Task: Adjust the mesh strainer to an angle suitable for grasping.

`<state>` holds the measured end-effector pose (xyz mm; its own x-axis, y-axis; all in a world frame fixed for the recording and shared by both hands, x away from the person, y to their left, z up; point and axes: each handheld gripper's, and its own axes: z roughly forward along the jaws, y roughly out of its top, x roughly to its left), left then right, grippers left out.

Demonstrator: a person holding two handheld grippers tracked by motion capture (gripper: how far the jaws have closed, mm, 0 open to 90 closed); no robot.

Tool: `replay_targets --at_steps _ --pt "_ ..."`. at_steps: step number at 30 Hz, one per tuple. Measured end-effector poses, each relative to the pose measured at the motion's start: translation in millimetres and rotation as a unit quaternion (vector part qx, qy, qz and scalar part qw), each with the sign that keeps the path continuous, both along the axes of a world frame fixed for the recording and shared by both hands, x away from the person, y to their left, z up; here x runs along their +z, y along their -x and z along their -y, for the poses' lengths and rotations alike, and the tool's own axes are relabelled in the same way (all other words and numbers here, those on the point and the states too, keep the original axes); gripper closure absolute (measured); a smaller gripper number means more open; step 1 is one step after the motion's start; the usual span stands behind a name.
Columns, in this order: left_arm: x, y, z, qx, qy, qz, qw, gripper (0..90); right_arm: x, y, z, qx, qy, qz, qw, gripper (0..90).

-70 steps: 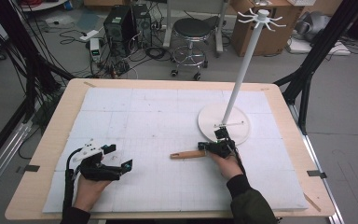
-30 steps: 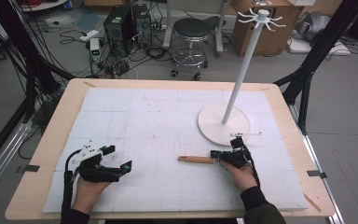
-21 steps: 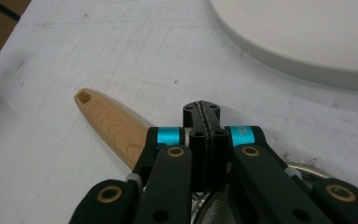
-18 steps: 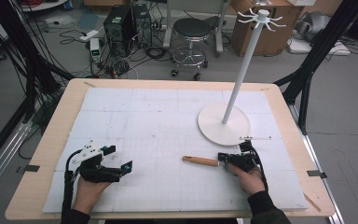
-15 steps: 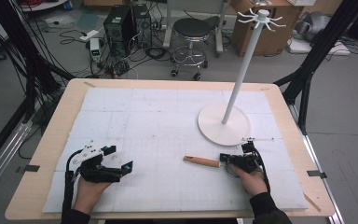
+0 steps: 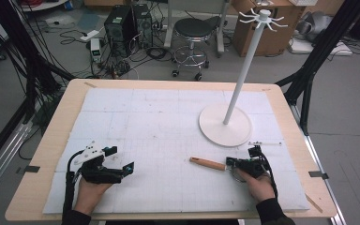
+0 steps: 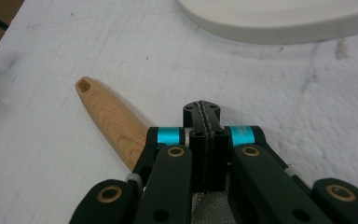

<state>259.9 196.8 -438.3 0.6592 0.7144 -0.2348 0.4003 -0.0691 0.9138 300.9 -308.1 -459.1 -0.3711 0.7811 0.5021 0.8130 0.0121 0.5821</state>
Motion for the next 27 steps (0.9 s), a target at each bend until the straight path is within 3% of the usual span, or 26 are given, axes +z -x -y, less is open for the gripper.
replay_targets --at_steps 15,27 --pt "-0.1 0.2 1.6 -0.002 -0.001 -0.001 1.0 2.7 -0.7 11.8 18.5 -0.015 -0.006 -0.002 0.9999 90.0" --pt "0.4 0.5 1.0 0.001 0.003 0.0 1.0 2.7 0.1 19.8 30.7 -0.025 0.004 0.004 0.9997 90.0"
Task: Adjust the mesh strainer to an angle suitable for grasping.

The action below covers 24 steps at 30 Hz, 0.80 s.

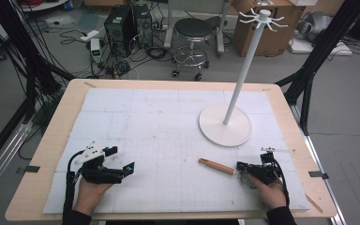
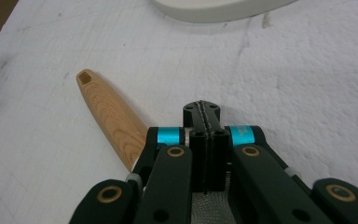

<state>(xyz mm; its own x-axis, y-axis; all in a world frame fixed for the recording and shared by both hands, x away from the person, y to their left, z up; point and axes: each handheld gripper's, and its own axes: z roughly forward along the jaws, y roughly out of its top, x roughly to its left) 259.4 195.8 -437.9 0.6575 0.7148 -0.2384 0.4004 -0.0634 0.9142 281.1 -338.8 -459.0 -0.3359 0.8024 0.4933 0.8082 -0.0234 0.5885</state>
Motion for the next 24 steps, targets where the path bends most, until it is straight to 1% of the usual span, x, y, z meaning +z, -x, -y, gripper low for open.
replay_targets --at_steps 3,4,5,6,8,12,13,14,16,17,18,19,21,22,24 --pt "0.0 0.1 0.3 -0.001 -0.001 0.0 1.0 2.6 0.4 2.2 3.8 -0.006 0.002 0.001 1.0 90.0" --pt "0.1 0.1 0.5 -0.002 -0.002 0.0 1.0 2.7 0.5 4.1 8.7 -0.014 0.003 0.002 0.9999 90.0" --pt "0.1 0.1 0.7 -0.003 -0.003 0.001 1.0 2.7 0.5 4.1 8.7 -0.014 0.003 0.002 0.9999 90.0" --pt "0.0 0.1 1.3 -0.003 -0.003 0.0 1.0 2.7 1.0 5.3 11.0 -0.02 0.003 -0.001 0.9998 90.0" --pt "-0.3 -0.2 2.0 -0.004 -0.004 0.0 1.0 2.7 0.5 5.8 15.7 -0.027 0.001 0.002 0.9996 90.0" --pt "0.5 -0.3 2.6 -0.003 -0.005 0.001 1.0 2.7 2.8 5.8 15.9 -0.027 -0.007 -0.001 0.9996 90.0" --pt "0.6 -0.4 2.8 -0.002 -0.004 0.001 1.0 2.7 3.7 6.5 15.5 -0.025 -0.008 0.007 0.9996 90.0" --pt "0.6 -0.6 2.9 -0.003 -0.005 0.001 1.0 2.6 4.9 7.6 14.3 -0.023 -0.013 0.007 0.9996 90.0" --pt "0.4 -0.6 3.4 -0.003 -0.004 0.0 1.0 2.6 7.7 11.6 9.9 -0.015 -0.02 0.013 0.9996 90.0" --pt "0.4 -0.6 3.7 -0.003 -0.004 0.0 1.0 2.6 7.7 11.6 9.9 -0.015 -0.02 0.013 0.9996 90.0" --pt "0.5 -0.6 3.9 -0.004 -0.004 0.001 1.0 2.7 10.7 15.0 5.5 -0.012 -0.03 0.014 0.9994 90.0" --pt "0.6 -0.6 3.9 -0.005 -0.004 0.002 1.0 2.7 10.7 15.0 5.5 -0.012 -0.03 0.014 0.9994 90.0" --pt "0.7 -0.5 4.1 -0.005 -0.004 0.002 1.0 2.7 13.5 18.8 -5.0 0.004 -0.031 0.023 0.9992 90.0" --pt "0.8 -0.5 4.0 -0.006 -0.003 0.001 1.0 2.7 14.7 20.4 -10.1 0.008 -0.033 0.019 0.9992 90.0" --pt "1.0 -0.6 3.7 -0.005 -0.001 0.002 1.0 2.6 15.6 22.5 -20.9 0.025 -0.032 0.025 0.9989 90.0"
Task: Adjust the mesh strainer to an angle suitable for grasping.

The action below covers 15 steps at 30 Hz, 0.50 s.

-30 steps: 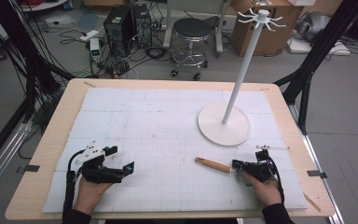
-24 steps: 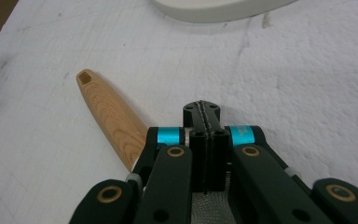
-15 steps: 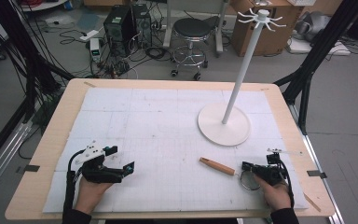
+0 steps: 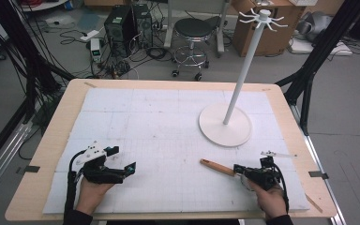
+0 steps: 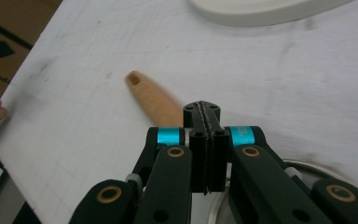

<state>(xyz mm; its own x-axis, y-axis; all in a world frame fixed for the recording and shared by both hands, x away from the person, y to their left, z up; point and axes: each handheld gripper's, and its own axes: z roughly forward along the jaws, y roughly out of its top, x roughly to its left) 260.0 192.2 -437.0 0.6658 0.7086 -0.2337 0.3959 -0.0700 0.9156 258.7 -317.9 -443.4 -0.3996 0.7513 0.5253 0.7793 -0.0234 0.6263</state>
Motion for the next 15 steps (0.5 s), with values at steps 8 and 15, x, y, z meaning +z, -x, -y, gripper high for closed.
replay_targets --at_steps 8,15 --pt "0.7 0.2 -2.3 0.0 0.006 -0.001 1.0 2.6 -2.8 0.9 -44.0 0.048 0.013 -0.005 0.9987 90.0" --pt "0.5 -0.2 -3.2 0.001 0.009 -0.002 1.0 2.7 -9.1 -1.1 -55.9 0.055 0.015 -0.017 0.9983 90.0"
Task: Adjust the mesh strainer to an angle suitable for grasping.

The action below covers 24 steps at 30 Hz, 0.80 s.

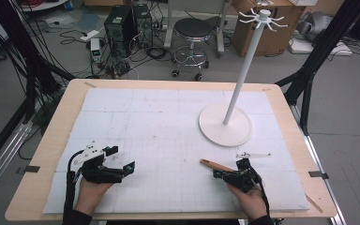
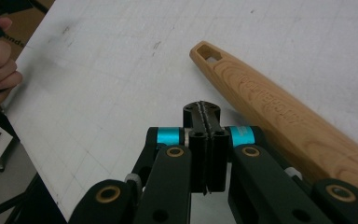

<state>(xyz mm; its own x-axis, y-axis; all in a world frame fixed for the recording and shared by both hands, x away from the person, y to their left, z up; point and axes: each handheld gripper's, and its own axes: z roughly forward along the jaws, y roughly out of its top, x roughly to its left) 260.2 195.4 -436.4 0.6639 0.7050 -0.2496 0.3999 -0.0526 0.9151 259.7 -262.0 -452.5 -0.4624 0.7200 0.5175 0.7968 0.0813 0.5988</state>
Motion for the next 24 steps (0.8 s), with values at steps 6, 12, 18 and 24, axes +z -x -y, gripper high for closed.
replay_targets --at_steps 6,12,18,24 --pt "0.0 0.0 0.8 -0.001 0.001 0.001 1.0 2.7 -8.0 -3.6 -3.4 0.0 0.005 -0.006 1.0 90.0" --pt "-0.5 -0.4 1.2 -0.003 0.0 0.0 1.0 2.7 -8.5 -6.9 -3.6 -0.003 0.004 -0.007 1.0 90.0" --pt "-0.4 -0.3 1.1 -0.002 0.001 -0.001 1.0 2.7 -8.7 -12.0 -3.0 -0.008 0.002 -0.01 0.9999 90.0" --pt "-0.1 -0.1 0.1 -0.001 0.001 0.0 1.0 2.6 -7.4 -14.3 -3.5 -0.01 0.01 -0.01 0.9998 90.0"
